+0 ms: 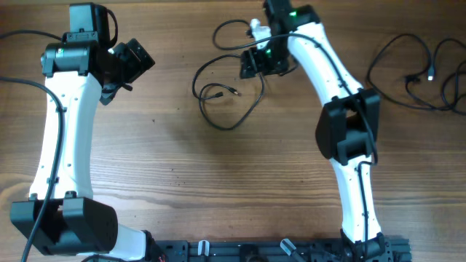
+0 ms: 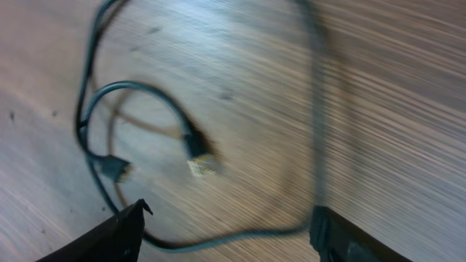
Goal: Untangle cables
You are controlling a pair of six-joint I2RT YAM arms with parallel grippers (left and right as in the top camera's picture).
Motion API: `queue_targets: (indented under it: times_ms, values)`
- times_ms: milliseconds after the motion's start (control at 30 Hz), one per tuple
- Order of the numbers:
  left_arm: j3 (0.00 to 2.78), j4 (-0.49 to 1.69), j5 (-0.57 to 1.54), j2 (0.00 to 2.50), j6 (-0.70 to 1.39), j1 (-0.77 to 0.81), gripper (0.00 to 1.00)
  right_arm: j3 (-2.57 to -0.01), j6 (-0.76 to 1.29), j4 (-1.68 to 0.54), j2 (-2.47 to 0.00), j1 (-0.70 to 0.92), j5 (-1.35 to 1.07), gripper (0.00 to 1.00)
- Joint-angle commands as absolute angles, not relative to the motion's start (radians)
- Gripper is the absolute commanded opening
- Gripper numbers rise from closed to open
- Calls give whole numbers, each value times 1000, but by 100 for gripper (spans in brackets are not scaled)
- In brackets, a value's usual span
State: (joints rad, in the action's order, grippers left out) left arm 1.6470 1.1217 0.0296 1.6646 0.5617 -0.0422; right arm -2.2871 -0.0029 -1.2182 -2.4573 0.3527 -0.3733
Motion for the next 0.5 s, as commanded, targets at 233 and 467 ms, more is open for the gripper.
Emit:
queue_targets:
  times_ms: [233,467]
  values:
    - [1653,1112,-27,1671,554,-56,100,-2296,-292,-1087,-2485,500,-326,81]
    - [1653,1109,-27,1670,554,-148,100,-2296,-411,-1088,-2527,526,-450,78]
